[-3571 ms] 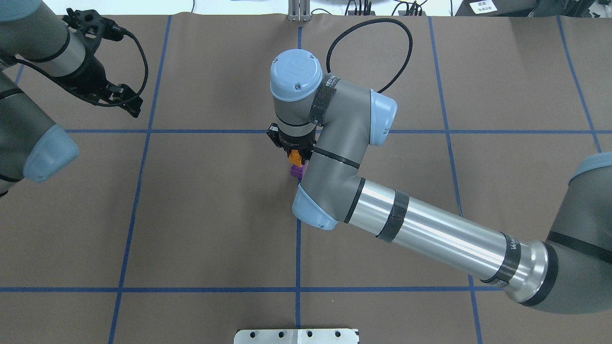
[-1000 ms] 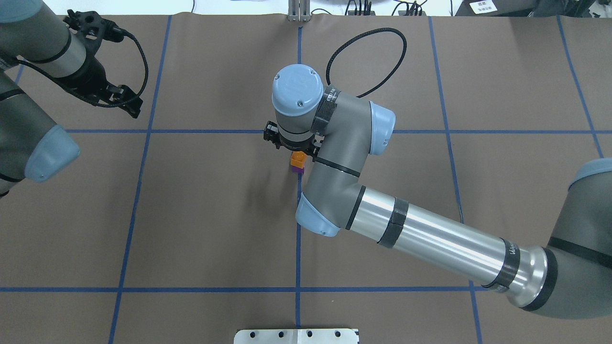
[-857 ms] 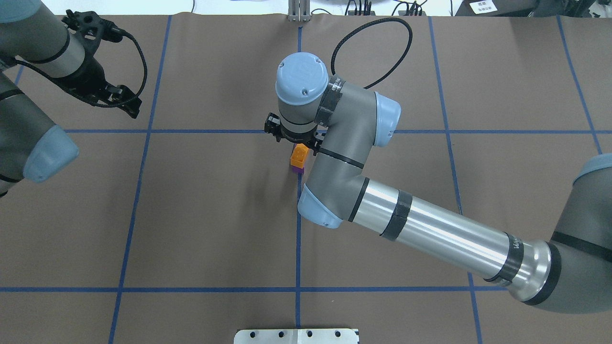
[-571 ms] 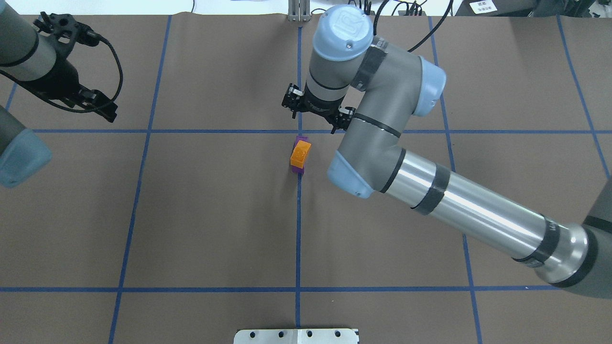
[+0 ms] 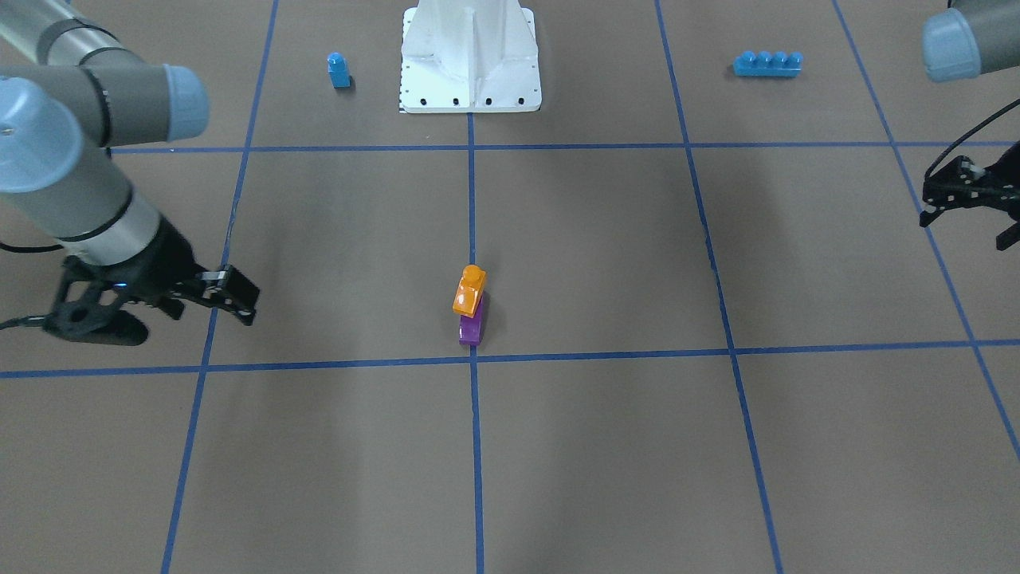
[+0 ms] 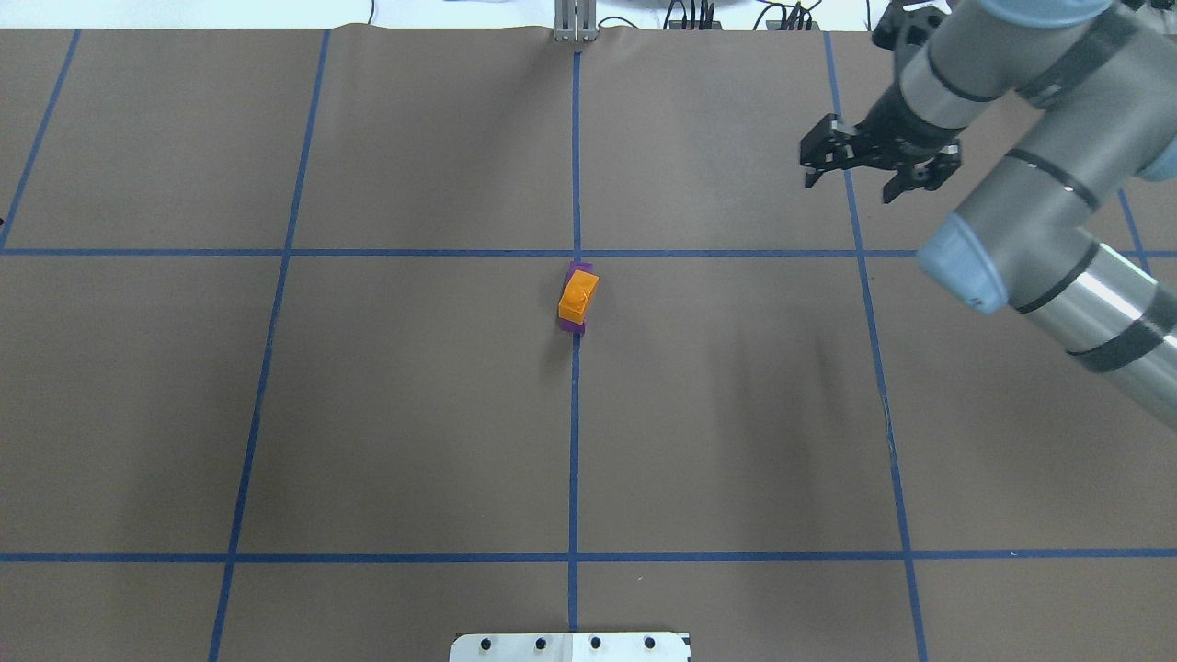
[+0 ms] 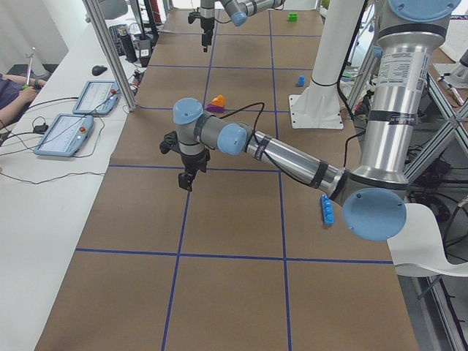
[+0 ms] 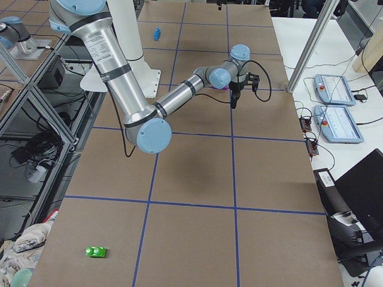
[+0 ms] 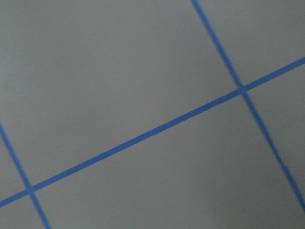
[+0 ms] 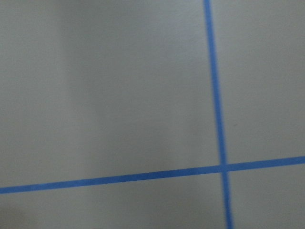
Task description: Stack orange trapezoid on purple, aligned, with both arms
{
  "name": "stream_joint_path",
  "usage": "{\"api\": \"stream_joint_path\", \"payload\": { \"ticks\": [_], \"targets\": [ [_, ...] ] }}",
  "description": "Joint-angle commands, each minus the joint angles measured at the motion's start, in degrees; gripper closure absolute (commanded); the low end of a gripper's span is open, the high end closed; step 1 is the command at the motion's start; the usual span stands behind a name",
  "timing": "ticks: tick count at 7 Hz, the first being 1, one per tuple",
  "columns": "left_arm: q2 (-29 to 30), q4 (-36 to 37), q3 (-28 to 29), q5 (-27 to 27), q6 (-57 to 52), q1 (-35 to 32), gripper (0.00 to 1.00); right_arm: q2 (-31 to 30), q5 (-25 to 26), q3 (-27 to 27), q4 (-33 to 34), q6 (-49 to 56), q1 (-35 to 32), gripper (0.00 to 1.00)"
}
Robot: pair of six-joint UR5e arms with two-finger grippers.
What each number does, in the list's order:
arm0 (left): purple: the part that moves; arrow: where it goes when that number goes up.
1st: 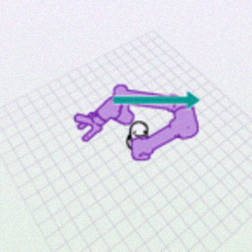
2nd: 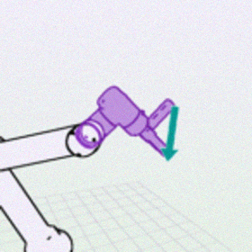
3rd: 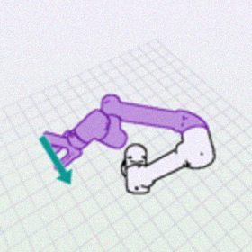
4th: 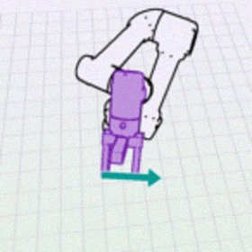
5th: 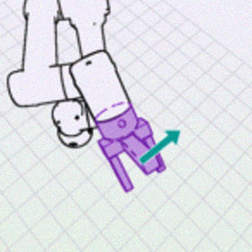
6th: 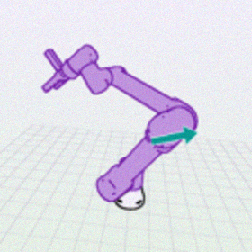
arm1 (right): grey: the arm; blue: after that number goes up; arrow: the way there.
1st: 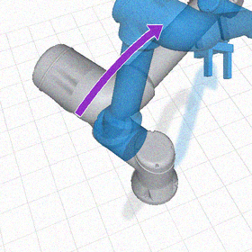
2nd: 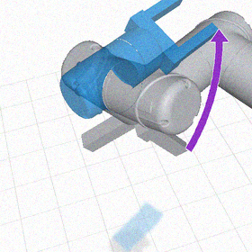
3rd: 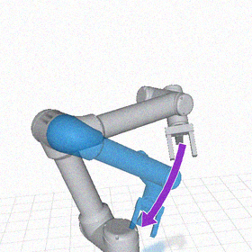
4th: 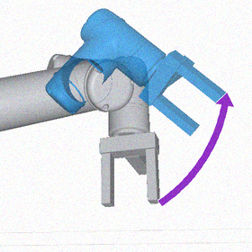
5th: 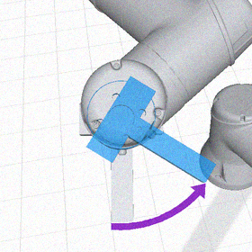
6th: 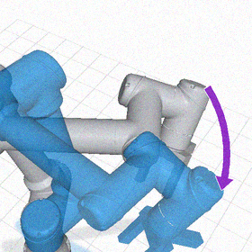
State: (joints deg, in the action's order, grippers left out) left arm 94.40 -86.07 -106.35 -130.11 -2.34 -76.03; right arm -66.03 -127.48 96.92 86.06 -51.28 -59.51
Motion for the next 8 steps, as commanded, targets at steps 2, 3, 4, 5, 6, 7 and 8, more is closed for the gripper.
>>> {"api": "stream_joint_path", "payload": {
  "ticks": [2, 3, 4, 5, 6, 7, 8],
  "targets": [
    [-4.05, -0.50, 2.19, 0.55, -1.43, -7.26, 0.00, -17.43, -5.06, -0.06, -0.80, 31.61, -18.40, 0.00],
    [-8.05, -1.45, 3.50, 0.21, -2.13, -10.07, 0.00, -22.60, -4.80, 0.11, -2.11, 35.59, -20.19, 0.00],
    [-8.70, -4.34, 4.74, 0.20, -2.05, -10.10, 0.00, -24.83, -3.57, -2.41, -4.47, 36.16, -22.90, 0.00],
    [-8.71, -4.54, 5.71, 0.12, -2.05, -10.19, 0.00, -24.77, -4.26, -4.52, -5.19, 39.47, -26.85, 0.00],
    [-8.45, -4.45, 7.02, -0.06, -2.05, -10.36, 0.00, -24.94, -4.35, -5.93, -4.67, 45.24, -28.71, 0.00],
    [-8.36, -4.10, 7.29, -0.15, -2.05, -10.28, 0.00, -24.85, -4.88, -8.39, -4.67, 47.39, -30.30, 0.00],
    [-8.27, -4.27, 7.99, -0.15, -2.05, -10.36, 0.00, -24.94, -6.10, -9.19, -3.45, 47.58, -31.79, 0.00]
  ]
}}
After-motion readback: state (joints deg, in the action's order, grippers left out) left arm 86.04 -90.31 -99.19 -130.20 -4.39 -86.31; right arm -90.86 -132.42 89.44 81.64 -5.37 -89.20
